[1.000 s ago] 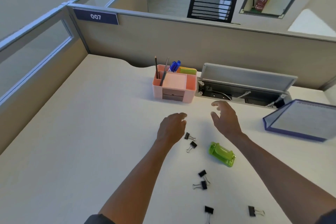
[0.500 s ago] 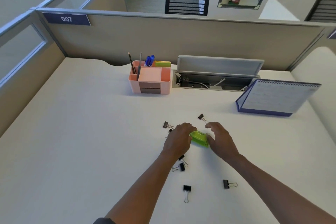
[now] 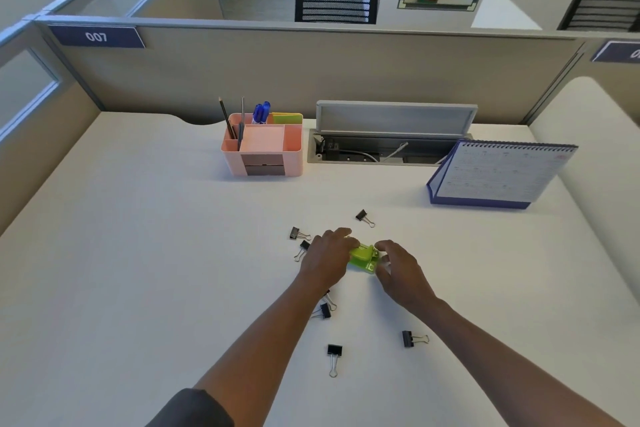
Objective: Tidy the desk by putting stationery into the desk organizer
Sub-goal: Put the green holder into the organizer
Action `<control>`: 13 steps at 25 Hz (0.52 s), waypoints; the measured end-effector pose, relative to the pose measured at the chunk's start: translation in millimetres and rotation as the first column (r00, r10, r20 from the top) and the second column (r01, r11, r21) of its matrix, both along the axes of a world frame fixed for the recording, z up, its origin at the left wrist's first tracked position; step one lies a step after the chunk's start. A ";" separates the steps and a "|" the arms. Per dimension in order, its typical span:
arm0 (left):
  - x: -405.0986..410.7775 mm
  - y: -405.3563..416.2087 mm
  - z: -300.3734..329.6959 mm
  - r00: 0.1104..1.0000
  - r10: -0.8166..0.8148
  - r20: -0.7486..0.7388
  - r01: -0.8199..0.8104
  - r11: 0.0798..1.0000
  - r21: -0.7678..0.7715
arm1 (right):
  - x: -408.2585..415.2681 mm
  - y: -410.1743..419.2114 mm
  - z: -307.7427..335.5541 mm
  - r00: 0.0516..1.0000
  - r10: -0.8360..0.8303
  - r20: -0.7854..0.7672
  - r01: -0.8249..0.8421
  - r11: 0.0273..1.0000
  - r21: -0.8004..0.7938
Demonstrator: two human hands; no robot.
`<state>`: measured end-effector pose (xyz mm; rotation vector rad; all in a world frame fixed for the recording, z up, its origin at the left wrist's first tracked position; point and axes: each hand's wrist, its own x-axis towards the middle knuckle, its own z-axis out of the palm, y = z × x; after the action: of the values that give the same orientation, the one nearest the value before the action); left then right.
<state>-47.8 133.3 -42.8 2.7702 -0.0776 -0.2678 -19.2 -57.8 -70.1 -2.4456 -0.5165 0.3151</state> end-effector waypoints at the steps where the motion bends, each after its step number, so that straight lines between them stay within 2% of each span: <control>1: 1.7 0.2 1.6 1.000 -0.015 -0.010 0.015 1.000 0.001 | 0.2 0.8 0.0 1.000 -0.011 -0.005 0.011 1.000 0.018; 7: 10.0 -1.8 13.4 0.997 -0.082 -0.007 0.082 0.996 0.019 | 7.4 13.5 3.9 0.973 -0.167 -0.162 0.184 0.978 0.099; 11: 3.4 -1.6 15.4 0.996 -0.081 0.035 0.080 0.996 0.031 | 10.0 17.4 2.8 0.972 -0.168 -0.161 0.182 0.981 0.073; 13: 3.2 -1.9 17.5 0.992 -0.079 0.099 0.075 0.996 0.043 | 10.2 18.4 1.2 0.986 -0.121 -0.116 0.128 0.990 0.055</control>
<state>-44.6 131.4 -25.3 2.8228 -0.2067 -0.1512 -9.0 -39.4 -68.9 -2.3716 -0.3185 0.3758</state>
